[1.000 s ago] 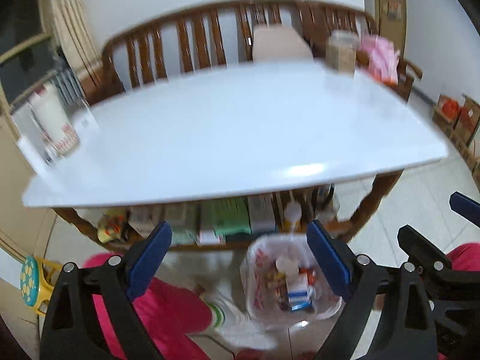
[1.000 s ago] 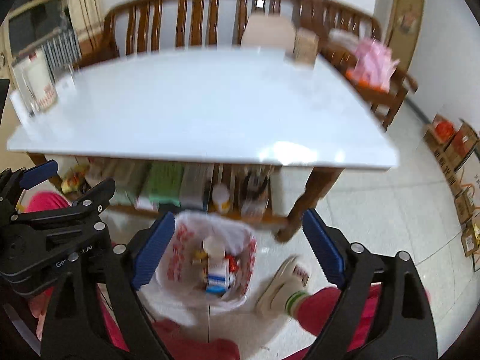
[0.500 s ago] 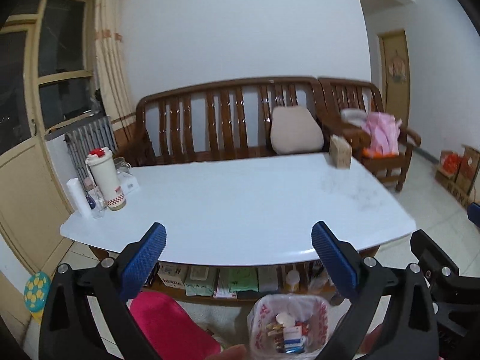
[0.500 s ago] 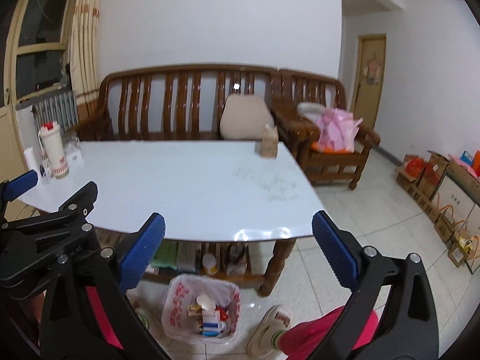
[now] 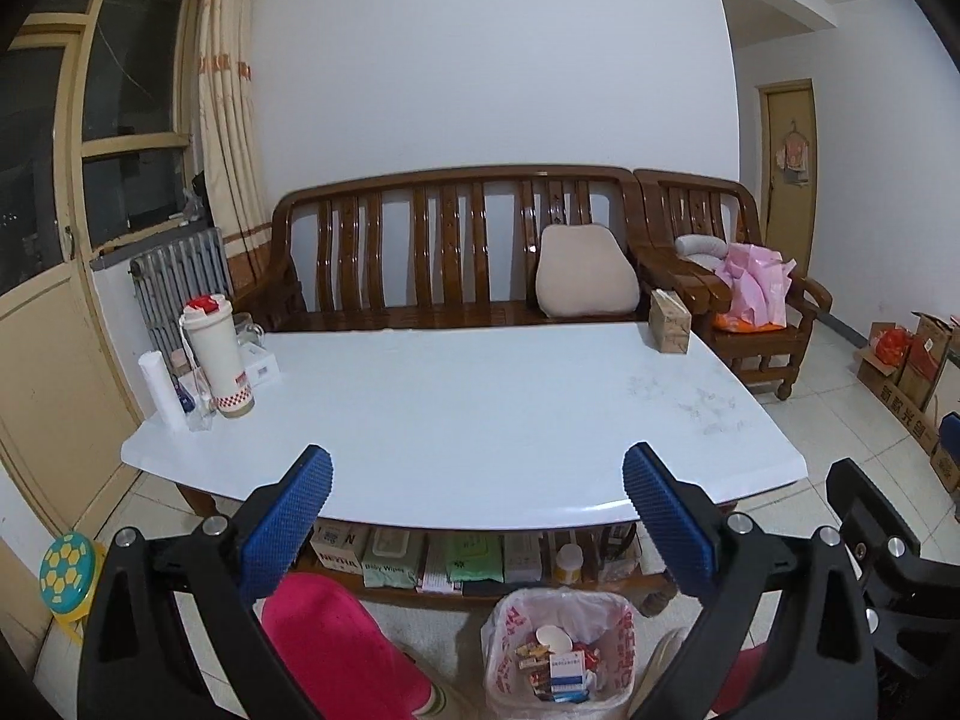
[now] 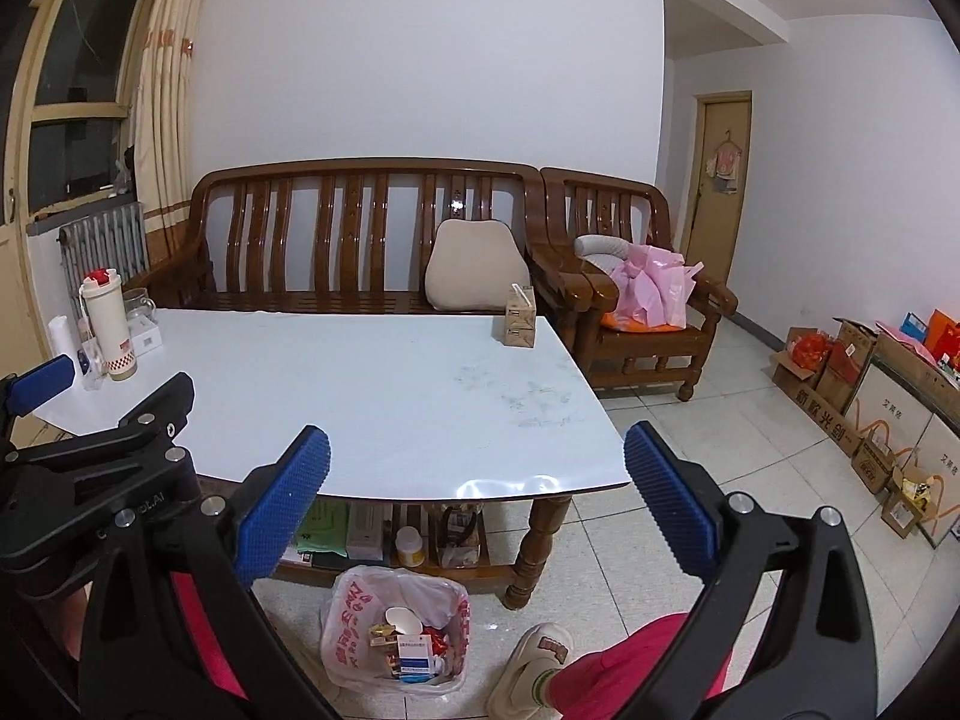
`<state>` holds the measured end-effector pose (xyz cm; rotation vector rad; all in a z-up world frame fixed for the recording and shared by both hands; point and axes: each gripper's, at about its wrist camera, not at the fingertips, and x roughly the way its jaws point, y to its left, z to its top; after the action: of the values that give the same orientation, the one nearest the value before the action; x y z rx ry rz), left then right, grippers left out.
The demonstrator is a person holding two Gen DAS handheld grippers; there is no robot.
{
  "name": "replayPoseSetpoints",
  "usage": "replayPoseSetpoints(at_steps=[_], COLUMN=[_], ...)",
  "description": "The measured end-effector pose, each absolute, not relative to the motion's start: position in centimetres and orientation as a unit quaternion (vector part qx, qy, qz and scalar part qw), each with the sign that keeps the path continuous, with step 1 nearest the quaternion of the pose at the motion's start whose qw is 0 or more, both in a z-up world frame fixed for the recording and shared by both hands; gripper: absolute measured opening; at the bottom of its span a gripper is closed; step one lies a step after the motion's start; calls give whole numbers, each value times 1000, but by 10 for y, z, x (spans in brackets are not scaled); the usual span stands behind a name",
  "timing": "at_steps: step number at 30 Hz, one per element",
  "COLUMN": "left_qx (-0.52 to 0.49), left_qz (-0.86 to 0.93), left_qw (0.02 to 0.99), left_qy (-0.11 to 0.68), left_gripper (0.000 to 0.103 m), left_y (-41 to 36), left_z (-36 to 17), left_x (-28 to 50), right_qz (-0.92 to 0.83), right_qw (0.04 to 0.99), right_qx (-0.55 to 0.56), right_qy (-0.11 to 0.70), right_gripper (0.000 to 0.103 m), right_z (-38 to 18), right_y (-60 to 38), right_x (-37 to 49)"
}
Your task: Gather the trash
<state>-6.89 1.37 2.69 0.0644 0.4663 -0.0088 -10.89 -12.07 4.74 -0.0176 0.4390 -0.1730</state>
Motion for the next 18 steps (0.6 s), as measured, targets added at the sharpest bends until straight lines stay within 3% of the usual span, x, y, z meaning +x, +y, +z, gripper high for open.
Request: replayPoseSetpoints(at_steps=[18], left_qx=[19], left_qz=[-2], left_qw=[968], left_qy=[249], left_gripper=[95], left_y=[20], left_z=[21], left_x=[-65], right_qz=[-89], right_qw=[971], right_qx=[-16], right_qy=[223], right_gripper=[96], right_z=[48], right_y=[-114], right_x=[-106])
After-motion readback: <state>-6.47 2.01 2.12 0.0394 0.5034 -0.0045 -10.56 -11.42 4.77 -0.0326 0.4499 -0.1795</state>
